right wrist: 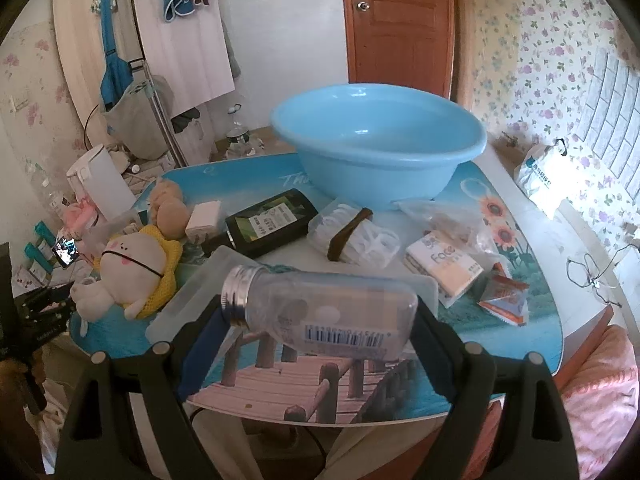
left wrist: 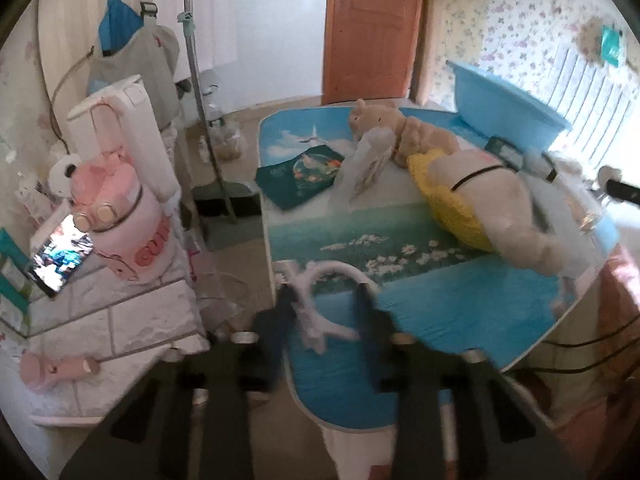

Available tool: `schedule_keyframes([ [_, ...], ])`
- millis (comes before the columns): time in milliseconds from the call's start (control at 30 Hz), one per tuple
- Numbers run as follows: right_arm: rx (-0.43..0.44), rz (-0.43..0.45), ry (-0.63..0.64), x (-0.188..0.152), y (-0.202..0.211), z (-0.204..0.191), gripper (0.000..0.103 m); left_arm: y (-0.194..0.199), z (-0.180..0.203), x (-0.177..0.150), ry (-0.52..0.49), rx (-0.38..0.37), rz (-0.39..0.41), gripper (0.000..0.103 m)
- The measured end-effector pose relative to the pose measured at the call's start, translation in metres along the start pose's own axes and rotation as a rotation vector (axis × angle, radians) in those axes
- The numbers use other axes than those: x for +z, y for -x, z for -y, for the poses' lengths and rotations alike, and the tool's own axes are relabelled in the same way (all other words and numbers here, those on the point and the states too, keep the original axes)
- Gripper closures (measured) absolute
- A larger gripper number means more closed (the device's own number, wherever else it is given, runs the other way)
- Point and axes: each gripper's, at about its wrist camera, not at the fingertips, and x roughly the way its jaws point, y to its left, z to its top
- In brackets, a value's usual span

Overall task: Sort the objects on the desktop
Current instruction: 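Grasp the white plastic hook with the left tool while the right tool grasps the glass bottle, then carry the hook and bottle over the blue basin and release both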

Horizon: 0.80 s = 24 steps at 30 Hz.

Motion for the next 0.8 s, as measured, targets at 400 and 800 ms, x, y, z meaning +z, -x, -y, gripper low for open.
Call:
schedule_keyframes([
  [400,-0.003,0.02,0.02,0.005,0.005,-0.002,0.016,0.025,0.018,0.02,-0.043,0.06,0.09,0.093],
  [800,-0.007,0.118,0.021,0.036,0.02,0.019,0.016,0.068,0.069,0.096,-0.162,0.037,0.252,0.093],
])
